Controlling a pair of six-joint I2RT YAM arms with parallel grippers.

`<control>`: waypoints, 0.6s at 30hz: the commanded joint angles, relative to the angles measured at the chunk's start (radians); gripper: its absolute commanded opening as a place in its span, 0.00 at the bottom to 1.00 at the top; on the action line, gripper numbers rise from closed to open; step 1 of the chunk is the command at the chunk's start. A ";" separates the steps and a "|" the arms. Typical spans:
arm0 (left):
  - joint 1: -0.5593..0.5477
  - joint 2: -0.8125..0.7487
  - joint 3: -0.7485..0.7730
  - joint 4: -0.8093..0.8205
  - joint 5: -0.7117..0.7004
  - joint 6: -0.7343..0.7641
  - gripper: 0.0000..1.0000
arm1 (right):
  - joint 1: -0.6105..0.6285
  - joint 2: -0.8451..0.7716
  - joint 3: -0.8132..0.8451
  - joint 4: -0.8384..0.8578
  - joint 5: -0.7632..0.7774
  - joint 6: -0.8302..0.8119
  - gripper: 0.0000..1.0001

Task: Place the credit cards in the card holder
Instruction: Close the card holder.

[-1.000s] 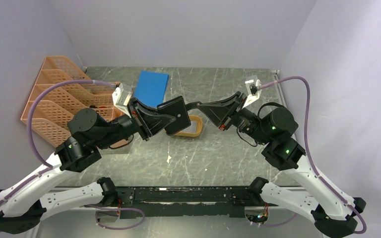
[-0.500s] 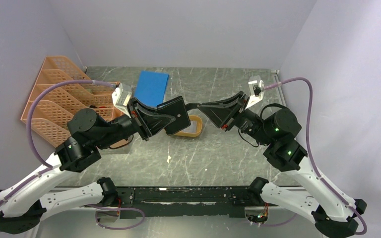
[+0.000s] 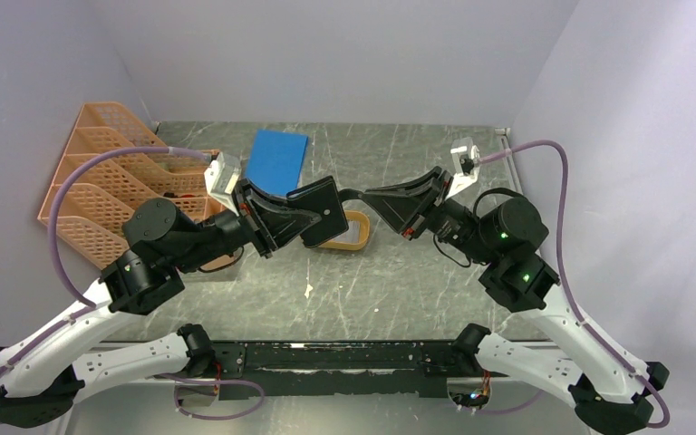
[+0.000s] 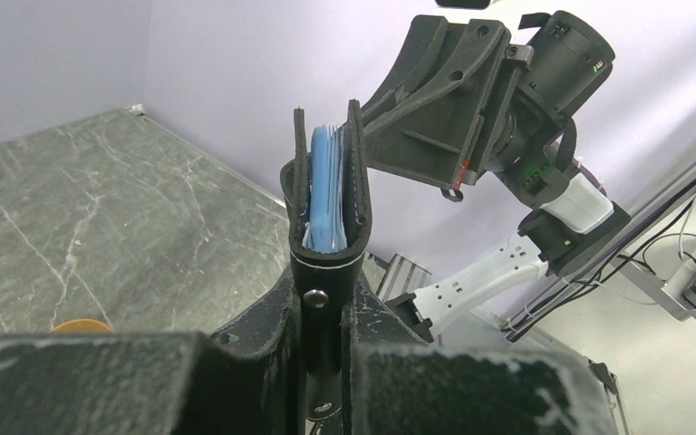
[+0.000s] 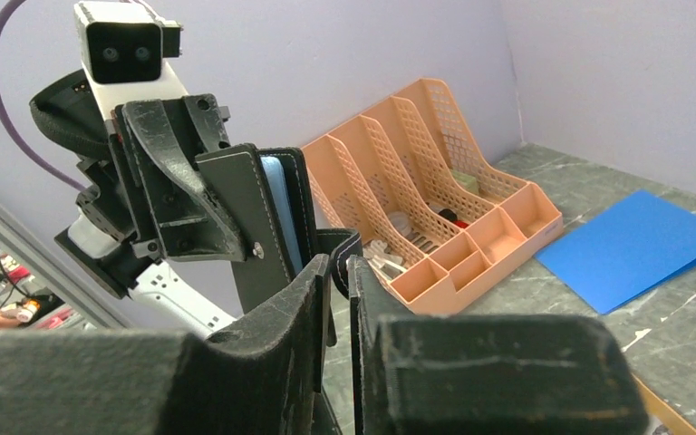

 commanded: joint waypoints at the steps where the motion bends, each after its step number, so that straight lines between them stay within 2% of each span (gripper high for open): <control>1: 0.001 -0.021 0.021 0.015 0.025 0.014 0.05 | -0.001 0.003 0.015 0.016 -0.011 0.001 0.18; 5: 0.002 -0.022 0.021 0.012 0.022 0.015 0.05 | 0.000 0.000 0.011 0.015 0.002 0.003 0.23; 8: 0.001 -0.025 0.020 0.012 0.021 0.015 0.05 | -0.001 -0.004 0.009 0.018 0.001 0.000 0.19; 12: 0.001 -0.024 0.020 0.012 0.020 0.015 0.05 | 0.000 -0.002 0.009 0.015 0.001 0.002 0.19; 15: 0.002 -0.023 0.019 0.013 0.022 0.015 0.05 | 0.000 -0.003 0.011 0.014 -0.001 0.000 0.15; 18: 0.002 -0.026 0.018 0.013 0.021 0.015 0.05 | 0.000 0.000 0.014 0.016 -0.012 0.002 0.06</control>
